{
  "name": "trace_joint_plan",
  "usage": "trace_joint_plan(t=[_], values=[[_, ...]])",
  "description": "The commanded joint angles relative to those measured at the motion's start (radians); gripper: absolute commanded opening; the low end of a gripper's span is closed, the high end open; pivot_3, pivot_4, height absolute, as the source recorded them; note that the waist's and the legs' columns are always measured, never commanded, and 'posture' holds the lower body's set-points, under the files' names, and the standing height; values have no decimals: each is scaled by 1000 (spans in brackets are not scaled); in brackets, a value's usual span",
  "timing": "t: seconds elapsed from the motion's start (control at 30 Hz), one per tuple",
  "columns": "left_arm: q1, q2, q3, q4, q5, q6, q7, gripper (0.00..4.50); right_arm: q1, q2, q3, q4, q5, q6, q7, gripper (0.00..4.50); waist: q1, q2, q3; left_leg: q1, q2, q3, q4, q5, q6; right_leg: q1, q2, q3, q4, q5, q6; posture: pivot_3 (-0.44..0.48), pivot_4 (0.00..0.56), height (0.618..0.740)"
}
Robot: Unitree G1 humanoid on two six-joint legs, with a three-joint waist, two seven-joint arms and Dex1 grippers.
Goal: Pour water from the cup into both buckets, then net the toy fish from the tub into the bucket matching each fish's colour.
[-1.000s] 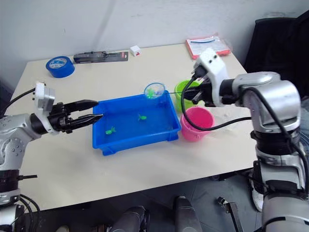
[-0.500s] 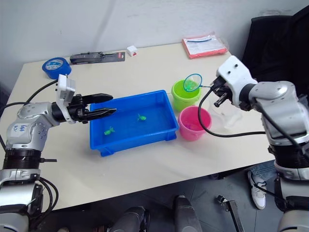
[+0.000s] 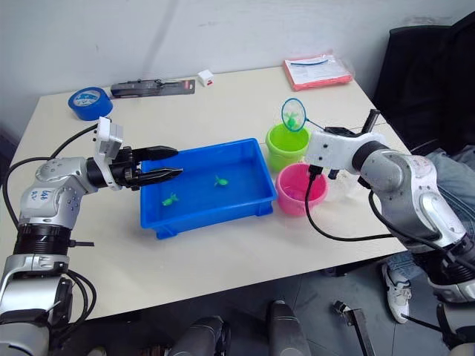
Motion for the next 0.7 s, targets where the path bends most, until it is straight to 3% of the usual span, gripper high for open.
trace_joint_plan(t=[0.03, 0.7], values=[[10, 6, 16, -35, 1, -10, -2, 3101, 14, -16, -4, -1, -120, -101, -59, 780, -1, 0, 0, 0, 0, 0, 0, 0, 0, 0, 0, 0, 0, 0, 0, 0, 150, 740], [59, 7, 21, -90, -4, 4, 26, 3101, 83, -27, -25, 74, -498, -371, -200, 780, -2, 0, 0, 0, 0, 1, 1, 0, 0, 0, 1, 0, 0, 0, 0, 0, 150, 740]])
